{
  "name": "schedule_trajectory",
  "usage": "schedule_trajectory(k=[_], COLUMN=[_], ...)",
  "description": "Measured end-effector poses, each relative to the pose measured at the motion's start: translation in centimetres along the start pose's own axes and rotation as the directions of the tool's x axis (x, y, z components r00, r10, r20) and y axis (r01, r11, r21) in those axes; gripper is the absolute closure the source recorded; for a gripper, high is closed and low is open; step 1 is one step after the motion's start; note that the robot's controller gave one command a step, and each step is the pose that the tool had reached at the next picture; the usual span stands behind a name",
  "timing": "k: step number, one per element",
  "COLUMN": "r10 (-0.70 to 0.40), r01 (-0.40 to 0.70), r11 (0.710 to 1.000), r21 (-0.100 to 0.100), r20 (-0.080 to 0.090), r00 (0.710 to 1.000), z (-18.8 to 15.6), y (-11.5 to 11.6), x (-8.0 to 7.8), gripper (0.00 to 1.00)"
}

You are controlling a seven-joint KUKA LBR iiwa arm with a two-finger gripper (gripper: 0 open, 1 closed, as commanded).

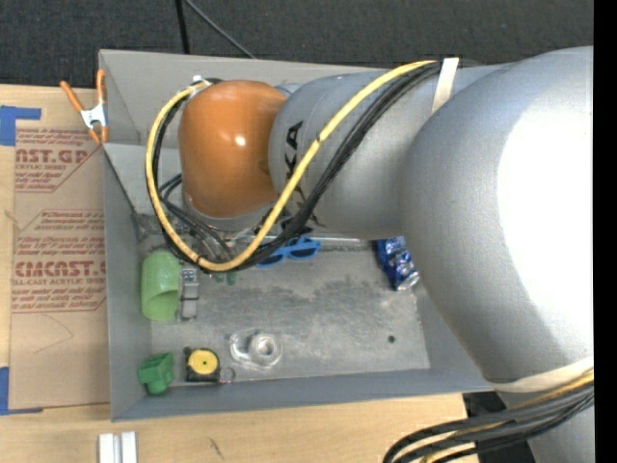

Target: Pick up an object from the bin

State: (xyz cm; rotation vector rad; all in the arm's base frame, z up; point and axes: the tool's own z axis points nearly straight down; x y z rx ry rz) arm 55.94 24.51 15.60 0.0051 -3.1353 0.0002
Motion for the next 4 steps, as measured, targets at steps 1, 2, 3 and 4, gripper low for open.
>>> schedule_trajectory(k=[1, 2, 3, 4], r10=[-0.29, -0.391, -0.389, -0.333], r01=[0.29, 0.391, 0.388, 0.333], r11=[0.957, 0.92, 0.921, 0.943], r21=[0.002, 0.018, 0.018, 0.002], r20=[0.003, 0.013, 0.008, 0.017], r00=[0.957, 0.92, 0.921, 0.943], z=[8.8, 8.3, 8.4, -8.3], y=[-4.5, -0.5, -0.7, -6.3], x=[-2.0, 4.2, 4.2, 3.4], gripper=[0.0, 0.0, 1.0, 1.0])
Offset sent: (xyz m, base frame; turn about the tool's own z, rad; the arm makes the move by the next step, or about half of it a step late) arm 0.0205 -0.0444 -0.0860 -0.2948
